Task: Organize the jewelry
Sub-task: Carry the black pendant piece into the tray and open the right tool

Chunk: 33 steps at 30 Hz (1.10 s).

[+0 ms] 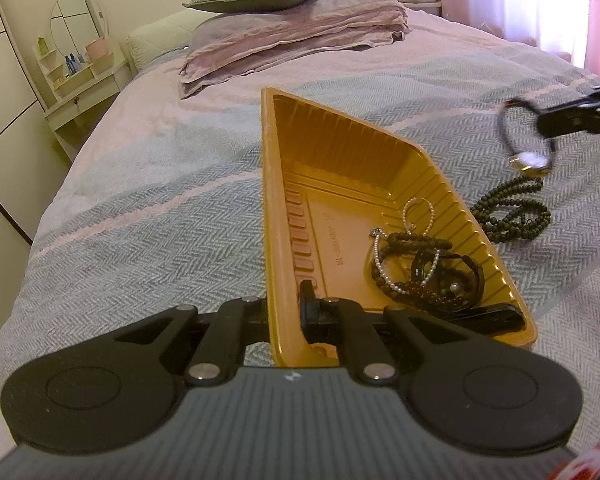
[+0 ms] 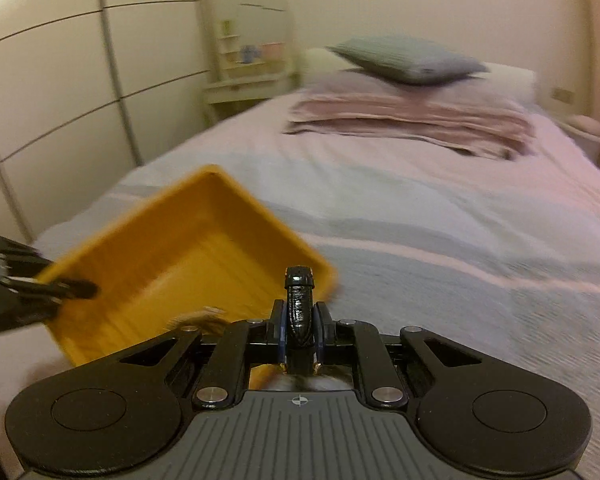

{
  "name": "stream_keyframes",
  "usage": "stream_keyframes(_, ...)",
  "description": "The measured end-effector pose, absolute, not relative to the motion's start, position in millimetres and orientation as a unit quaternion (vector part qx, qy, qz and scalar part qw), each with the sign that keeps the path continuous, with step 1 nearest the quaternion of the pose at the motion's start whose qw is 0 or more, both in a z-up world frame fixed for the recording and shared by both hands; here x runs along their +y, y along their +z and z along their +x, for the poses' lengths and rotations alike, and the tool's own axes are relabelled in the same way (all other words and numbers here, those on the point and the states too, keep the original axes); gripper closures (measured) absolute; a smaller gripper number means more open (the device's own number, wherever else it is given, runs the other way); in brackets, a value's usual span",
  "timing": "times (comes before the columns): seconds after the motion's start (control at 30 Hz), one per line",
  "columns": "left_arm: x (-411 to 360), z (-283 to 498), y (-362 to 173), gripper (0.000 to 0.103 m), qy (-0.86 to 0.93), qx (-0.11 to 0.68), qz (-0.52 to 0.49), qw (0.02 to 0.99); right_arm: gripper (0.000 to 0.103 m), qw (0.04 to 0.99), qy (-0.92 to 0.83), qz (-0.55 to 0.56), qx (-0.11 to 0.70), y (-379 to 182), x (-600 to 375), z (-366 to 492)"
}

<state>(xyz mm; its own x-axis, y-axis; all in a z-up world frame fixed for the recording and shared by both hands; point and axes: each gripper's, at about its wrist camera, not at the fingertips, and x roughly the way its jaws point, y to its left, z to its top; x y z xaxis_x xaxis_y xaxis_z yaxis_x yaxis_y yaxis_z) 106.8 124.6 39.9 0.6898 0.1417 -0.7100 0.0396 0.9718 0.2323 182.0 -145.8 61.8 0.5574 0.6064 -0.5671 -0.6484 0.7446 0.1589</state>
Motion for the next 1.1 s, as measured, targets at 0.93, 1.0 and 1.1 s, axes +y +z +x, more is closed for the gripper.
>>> stream_keyframes(0.93, 125, 106, 37, 0.096, 0.028, 0.394, 0.113, 0.912, 0.089, 0.821, 0.442, -0.026, 0.361, 24, -45, 173)
stream_keyframes(1.0, 126, 106, 37, 0.096, 0.027, 0.395, 0.112, 0.911, 0.085, 0.824, 0.438, -0.009, 0.358, 27, -51, 176)
stream_keyframes(1.1, 128, 106, 36, 0.096, 0.028, 0.395, 0.109, 0.912, 0.073, 0.845, 0.42, 0.004, 0.331, 37, -70, 177)
